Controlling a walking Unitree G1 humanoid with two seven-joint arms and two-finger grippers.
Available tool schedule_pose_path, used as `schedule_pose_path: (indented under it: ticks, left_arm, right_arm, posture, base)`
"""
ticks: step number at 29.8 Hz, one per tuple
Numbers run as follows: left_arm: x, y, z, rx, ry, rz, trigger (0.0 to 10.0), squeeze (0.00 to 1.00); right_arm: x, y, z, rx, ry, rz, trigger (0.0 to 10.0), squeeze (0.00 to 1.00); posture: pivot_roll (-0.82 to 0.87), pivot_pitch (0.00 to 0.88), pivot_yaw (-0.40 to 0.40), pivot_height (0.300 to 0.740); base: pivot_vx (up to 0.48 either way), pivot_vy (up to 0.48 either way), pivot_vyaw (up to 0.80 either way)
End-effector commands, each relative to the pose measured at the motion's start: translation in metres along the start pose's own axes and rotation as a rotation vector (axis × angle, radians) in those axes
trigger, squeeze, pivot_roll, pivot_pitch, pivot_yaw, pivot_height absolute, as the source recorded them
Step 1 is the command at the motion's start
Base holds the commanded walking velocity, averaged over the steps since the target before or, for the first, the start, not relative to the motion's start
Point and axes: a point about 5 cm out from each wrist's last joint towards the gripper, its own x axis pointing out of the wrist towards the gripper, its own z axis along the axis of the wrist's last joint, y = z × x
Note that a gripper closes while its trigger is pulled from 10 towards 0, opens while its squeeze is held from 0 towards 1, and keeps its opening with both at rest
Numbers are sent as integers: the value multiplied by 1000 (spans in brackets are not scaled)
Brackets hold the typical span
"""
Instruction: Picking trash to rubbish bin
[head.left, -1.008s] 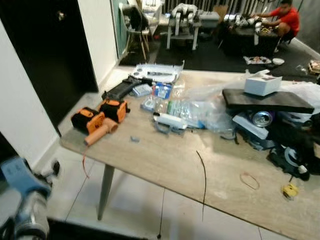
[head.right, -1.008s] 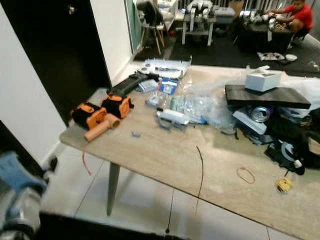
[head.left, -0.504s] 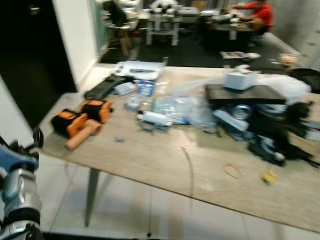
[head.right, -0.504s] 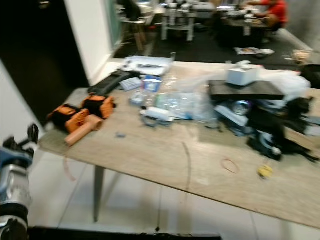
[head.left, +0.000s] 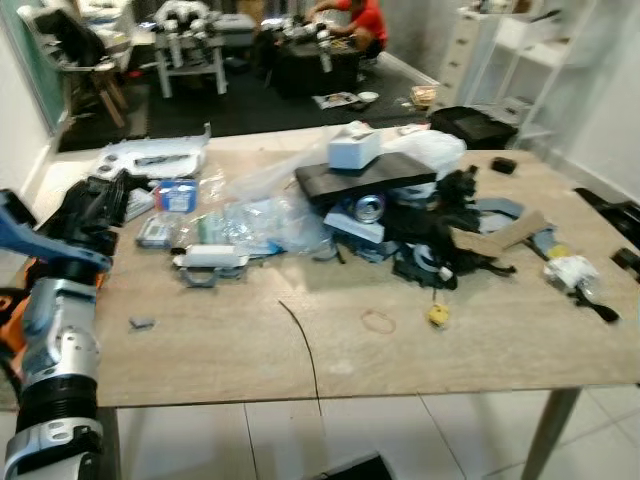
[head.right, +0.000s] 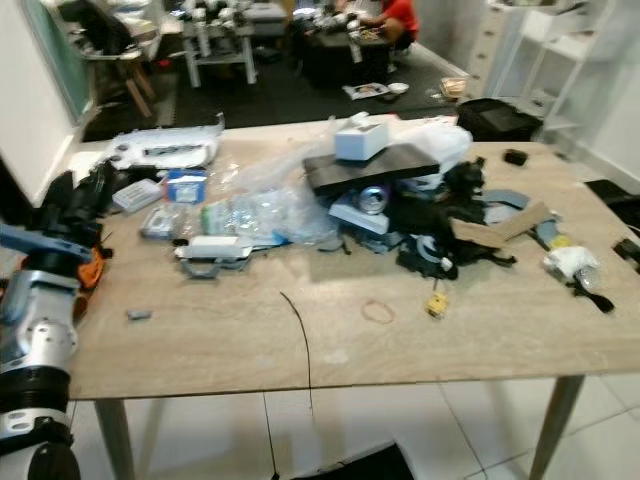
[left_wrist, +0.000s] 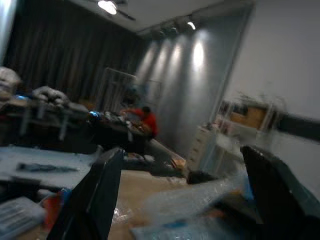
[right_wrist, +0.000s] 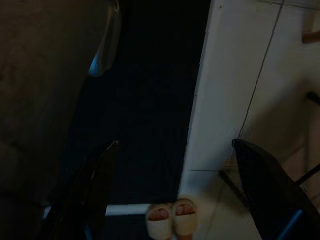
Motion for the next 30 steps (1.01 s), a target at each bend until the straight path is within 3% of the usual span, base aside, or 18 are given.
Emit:
schedule_pose_path:
  ticks: [1, 3, 4, 6, 8, 10, 12, 15, 16, 20, 30]
  left_arm:
    - [-3, -2, -4, 42, 46, -30, 10000, 0]
    - [1, -14, -13, 135, 118, -96, 10000, 0]
    - [1, -14, -13, 135, 118, -96, 10000, 0]
    - [9, -24, -19, 261, 187, -151, 10000, 0]
    - [12, -27, -20, 305, 208, -166, 10000, 0]
    - [16, -32, -23, 436, 260, -224, 10000, 0]
    - [19, -34, -25, 480, 284, -249, 10000, 0]
    - [25, -45, -33, 632, 360, -397, 10000, 0]
    - [25, -45, -33, 632, 360, -397, 10000, 0]
    - [30, -49, -42, 830, 475, -570, 10000, 0]
    - [41, -37, -39, 873, 583, -593, 10000, 0]
  right_arm:
    - [0, 10, -12, 13, 36, 29, 10000, 0]
    - [0, 12, -16, 13, 42, 28, 10000, 0]
    - [0, 12, -16, 13, 42, 28, 10000, 0]
    - [-1, 15, -21, 13, 52, 34, 10000, 0]
    - [-1, 16, -23, 13, 55, 37, 10000, 0]
    - [-1, 18, -27, 14, 64, 44, 10000, 0]
    - [-1, 19, -29, 14, 70, 47, 10000, 0]
    - [-2, 23, -39, 12, 91, 58, 10000, 0]
    - [-2, 23, -39, 12, 91, 58, 10000, 0]
    - [-4, 25, -47, 12, 106, 64, 10000, 0]
    - [-5, 28, -54, 19, 113, 68, 10000, 0]
  posture:
    - [-55, 196, 46, 740]
    - [-58, 215, 53, 740]
    - [-58, 215, 53, 740]
    - [-61, 234, 60, 740]
    - [-61, 234, 60, 740]
    - [-68, 258, 67, 740]
    - [-68, 262, 67, 740]
    - [-74, 311, 74, 740]
    - [-74, 311, 74, 740]
    - [-77, 343, 79, 740]
    - [-93, 374, 86, 740]
  base:
    - [0, 0, -800]
    - [0, 0, -400]
    - [0, 0, 0]
    - [0, 0, 0]
    - [0, 0, 0]
    - [0, 0, 0]
    - [0, 0, 0]
    - [0, 0, 0]
    - [0, 0, 0]
    - [0, 0, 0]
    - [0, 0, 0]
